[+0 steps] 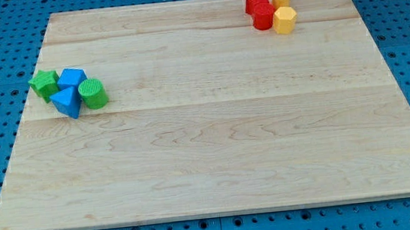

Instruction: Move your arm towards the bottom left side

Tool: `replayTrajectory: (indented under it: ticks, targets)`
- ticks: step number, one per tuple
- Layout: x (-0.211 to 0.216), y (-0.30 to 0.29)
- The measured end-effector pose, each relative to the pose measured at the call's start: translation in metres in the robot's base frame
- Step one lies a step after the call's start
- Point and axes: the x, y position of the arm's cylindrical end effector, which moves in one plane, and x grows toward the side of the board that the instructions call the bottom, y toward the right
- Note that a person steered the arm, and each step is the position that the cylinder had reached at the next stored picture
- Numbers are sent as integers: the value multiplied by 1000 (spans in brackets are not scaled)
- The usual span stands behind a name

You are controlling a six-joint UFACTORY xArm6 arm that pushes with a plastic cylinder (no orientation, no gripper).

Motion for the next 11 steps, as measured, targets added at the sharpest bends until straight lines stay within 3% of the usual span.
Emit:
replayTrajectory:
  ticks: [2, 4, 7, 8, 10, 11]
  targets:
    - [-31, -38]
    - [-18, -117]
    - [119, -121]
    - [190, -199]
    - [265, -459]
    - [282, -544]
